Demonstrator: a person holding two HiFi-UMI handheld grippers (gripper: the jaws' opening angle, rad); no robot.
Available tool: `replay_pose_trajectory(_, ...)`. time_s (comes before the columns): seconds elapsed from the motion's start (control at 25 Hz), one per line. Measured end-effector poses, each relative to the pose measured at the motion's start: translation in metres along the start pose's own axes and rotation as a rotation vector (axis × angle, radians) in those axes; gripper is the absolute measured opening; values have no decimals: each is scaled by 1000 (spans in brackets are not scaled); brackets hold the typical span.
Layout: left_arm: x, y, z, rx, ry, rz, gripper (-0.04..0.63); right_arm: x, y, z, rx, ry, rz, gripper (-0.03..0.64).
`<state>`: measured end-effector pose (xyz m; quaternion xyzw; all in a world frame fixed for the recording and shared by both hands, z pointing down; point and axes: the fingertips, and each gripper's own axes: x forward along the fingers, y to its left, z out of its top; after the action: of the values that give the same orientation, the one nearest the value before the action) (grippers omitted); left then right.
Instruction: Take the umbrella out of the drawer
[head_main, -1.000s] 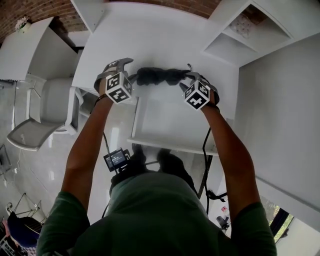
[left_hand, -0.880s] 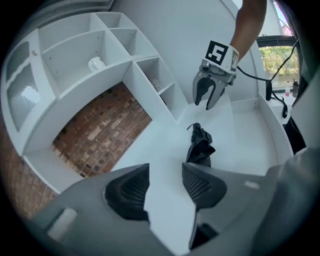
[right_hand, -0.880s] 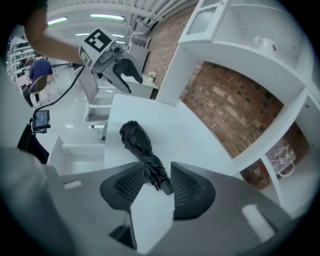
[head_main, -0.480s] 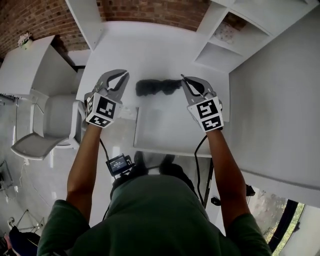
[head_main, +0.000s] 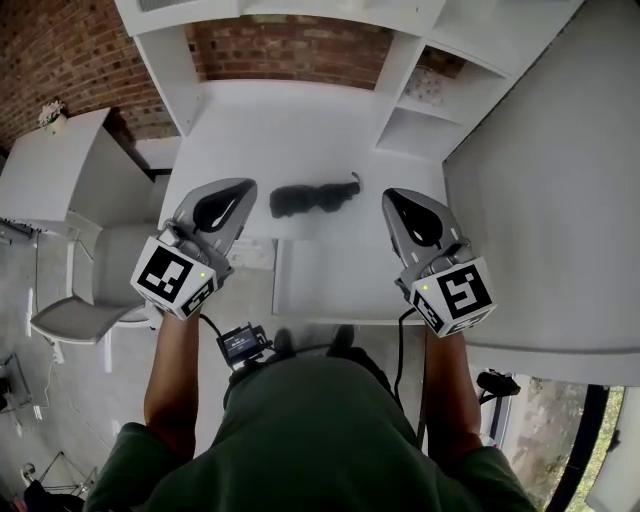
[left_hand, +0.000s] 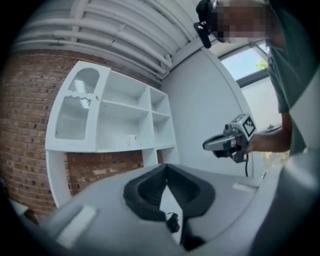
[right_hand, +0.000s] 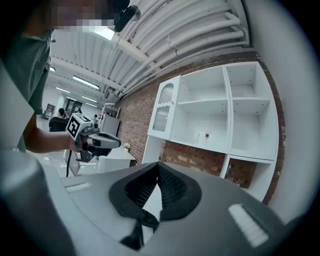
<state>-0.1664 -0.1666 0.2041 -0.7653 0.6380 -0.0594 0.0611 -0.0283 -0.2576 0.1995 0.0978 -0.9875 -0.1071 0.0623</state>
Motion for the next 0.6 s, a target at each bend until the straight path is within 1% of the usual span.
replay_pose_trajectory(0.08, -10, -8, 16, -7, -26, -15, 3, -13, 9, 13, 6, -12, 6, 7)
replay_pose_trajectory(0.2, -21, -21, 37, 19, -52, -24, 3, -30, 20, 29, 26, -32, 6, 6)
replay_pose_trajectory(0.32, -31, -32, 50, 42, -71, -31, 3, -43, 29, 39, 24, -38, -25, 6)
replay_pose_trajectory(0.44, -37, -43, 57, 46, -79, -48, 3, -49, 34, 42, 17, -17, -56, 5)
replay_pose_trajectory(0.6, -39, -52, 54, 49, -62, -70, 3, -52, 39, 41, 31, -1, -60, 6)
